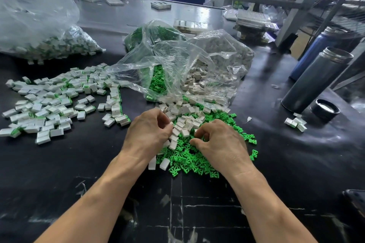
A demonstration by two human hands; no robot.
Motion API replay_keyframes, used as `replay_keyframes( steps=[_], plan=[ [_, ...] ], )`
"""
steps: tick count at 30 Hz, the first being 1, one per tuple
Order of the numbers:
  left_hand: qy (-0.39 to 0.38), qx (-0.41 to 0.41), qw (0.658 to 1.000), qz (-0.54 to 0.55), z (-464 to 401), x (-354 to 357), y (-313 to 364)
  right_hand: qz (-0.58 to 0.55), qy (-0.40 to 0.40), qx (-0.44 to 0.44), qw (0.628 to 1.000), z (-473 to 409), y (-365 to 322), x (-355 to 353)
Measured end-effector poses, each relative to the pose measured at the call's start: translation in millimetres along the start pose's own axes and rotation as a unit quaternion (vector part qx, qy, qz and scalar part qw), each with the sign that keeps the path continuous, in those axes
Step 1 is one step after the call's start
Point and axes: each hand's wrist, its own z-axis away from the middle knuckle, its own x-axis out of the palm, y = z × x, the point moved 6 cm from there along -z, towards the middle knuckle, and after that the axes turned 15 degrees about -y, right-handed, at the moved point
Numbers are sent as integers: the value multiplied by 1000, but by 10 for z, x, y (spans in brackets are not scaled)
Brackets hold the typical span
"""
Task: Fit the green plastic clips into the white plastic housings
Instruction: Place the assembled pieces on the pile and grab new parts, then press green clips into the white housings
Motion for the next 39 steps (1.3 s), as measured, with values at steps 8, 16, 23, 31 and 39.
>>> replay_keyframes(
  steps=[8, 16, 23, 31, 39],
  plan=[
    [-8, 32, 983, 181, 24, -64, 12, -58, 26, -35, 997, 34, -6, -15],
    [-65, 81, 950, 294, 136, 51, 209, -151, 114, -151, 970, 156, -144, -124],
    [-91, 77, 915, 385, 117, 77, 214, -161, 134, -214, 954, 220, -231, -162],
    [-120, 97, 882, 445, 143, 111, 265, -236, 132, -225, 936, 182, -162, -188],
    [-122, 103, 909, 386, 158, 110, 293, -391, 105, -200, 892, 88, -11, -125]
  ],
)
